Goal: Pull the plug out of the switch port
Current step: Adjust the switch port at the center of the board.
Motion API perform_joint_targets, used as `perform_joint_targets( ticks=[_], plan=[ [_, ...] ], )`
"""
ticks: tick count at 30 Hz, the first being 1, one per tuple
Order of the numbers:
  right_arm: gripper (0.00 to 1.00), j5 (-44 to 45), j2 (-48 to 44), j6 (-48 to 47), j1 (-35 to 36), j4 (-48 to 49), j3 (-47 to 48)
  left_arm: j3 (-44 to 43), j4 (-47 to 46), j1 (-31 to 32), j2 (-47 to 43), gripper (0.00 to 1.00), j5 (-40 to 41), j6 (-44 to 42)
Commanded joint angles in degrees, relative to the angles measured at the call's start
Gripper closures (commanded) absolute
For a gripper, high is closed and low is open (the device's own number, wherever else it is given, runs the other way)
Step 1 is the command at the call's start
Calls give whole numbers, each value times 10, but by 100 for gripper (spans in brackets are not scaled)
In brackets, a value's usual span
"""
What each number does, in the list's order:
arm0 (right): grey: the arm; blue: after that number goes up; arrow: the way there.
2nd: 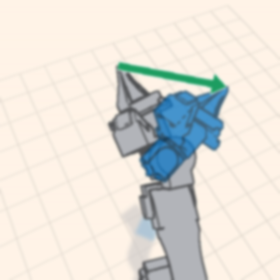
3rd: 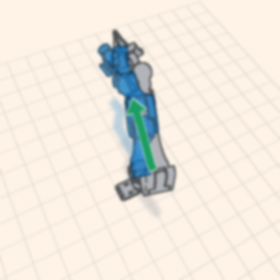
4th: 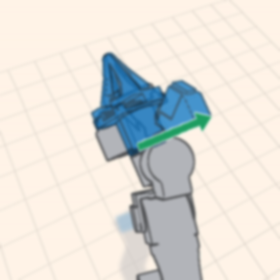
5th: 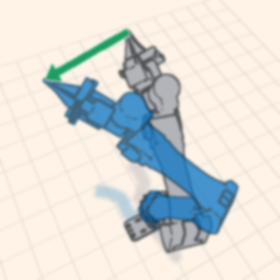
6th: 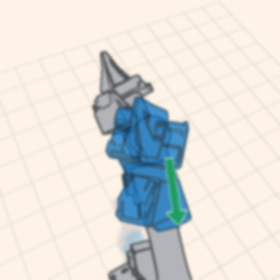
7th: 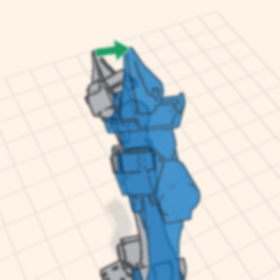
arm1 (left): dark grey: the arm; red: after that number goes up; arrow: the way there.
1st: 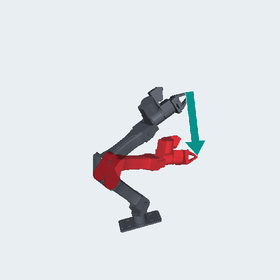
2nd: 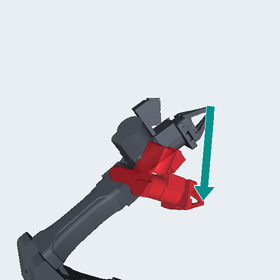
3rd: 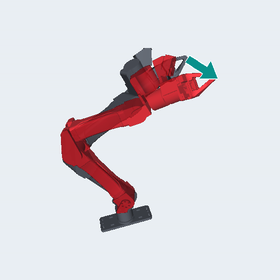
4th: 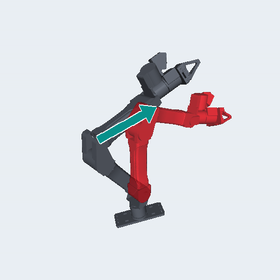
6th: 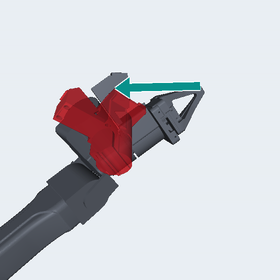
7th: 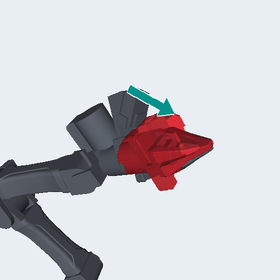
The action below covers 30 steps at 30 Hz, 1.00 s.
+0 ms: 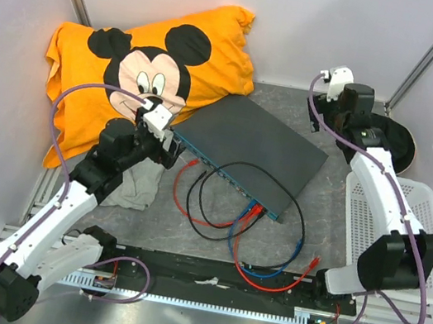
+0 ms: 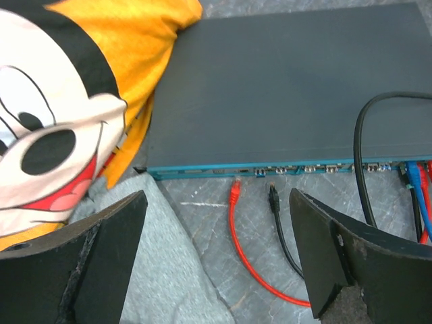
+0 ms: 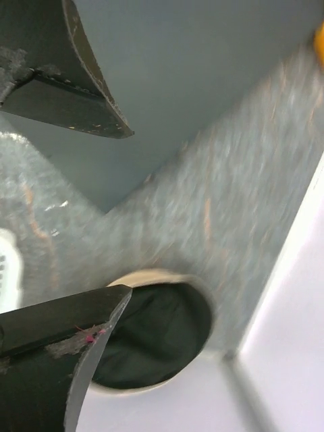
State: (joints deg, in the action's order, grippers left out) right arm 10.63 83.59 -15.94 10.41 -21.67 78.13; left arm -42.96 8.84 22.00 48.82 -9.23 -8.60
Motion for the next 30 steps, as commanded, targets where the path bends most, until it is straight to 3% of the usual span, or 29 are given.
perform_joint_targets(
  ticks=[1,2,5,9,14,19,24,30],
  plan=[
    [2,-202,34,-71,11,-57,83,-14,16,2,13,6,-19,48],
    [2,-280,49,-84,15,-71,101,-25,34,2,28,8,-31,48],
    [2,-307,88,-90,52,-104,127,-47,78,2,36,7,-70,70],
    [2,-287,140,-75,84,-137,135,-12,59,1,31,7,-72,139],
    [2,-273,219,8,84,-157,163,17,-8,1,63,9,-111,190],
    [2,-254,262,46,83,-188,193,30,-8,1,84,10,-17,223],
    [2,-200,254,61,85,-165,172,25,-17,-1,115,14,-32,219],
    [2,-161,268,54,59,-161,195,-50,23,-2,265,16,-14,249]
  ],
)
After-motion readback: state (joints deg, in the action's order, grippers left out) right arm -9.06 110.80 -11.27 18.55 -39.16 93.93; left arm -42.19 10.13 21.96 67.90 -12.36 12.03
